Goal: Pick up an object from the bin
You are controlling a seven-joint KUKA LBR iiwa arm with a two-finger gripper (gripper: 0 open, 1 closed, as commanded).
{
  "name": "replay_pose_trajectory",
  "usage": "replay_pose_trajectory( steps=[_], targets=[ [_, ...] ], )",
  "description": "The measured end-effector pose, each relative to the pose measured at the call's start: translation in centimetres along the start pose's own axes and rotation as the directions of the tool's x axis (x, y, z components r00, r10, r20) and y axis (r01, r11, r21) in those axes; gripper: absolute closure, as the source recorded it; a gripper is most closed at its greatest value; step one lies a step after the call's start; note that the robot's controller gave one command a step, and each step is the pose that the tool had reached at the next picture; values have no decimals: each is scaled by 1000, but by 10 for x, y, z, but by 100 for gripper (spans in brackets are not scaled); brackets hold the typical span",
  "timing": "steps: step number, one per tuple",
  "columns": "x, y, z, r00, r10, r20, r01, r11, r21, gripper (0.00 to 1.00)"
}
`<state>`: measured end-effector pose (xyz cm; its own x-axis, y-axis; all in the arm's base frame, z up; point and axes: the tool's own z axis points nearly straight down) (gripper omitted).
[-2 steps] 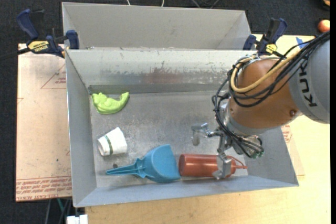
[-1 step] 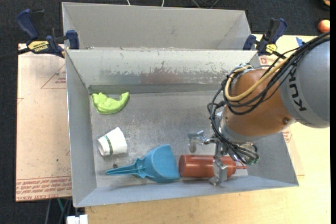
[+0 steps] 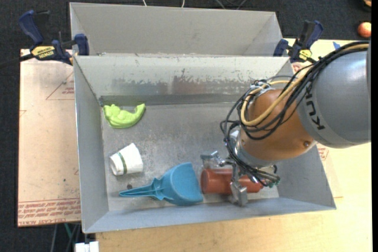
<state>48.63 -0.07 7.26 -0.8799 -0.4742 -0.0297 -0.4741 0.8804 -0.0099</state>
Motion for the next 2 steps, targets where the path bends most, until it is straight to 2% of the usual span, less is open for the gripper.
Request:
replay_pose_trajectory(
  steps=[1,2],
  targets=[
    [8,-7,2,1000,9,-19,-10,1000,-9,100],
    [8,-7,2,1000,9,-19,-10,1000,-9,100]
  ],
)
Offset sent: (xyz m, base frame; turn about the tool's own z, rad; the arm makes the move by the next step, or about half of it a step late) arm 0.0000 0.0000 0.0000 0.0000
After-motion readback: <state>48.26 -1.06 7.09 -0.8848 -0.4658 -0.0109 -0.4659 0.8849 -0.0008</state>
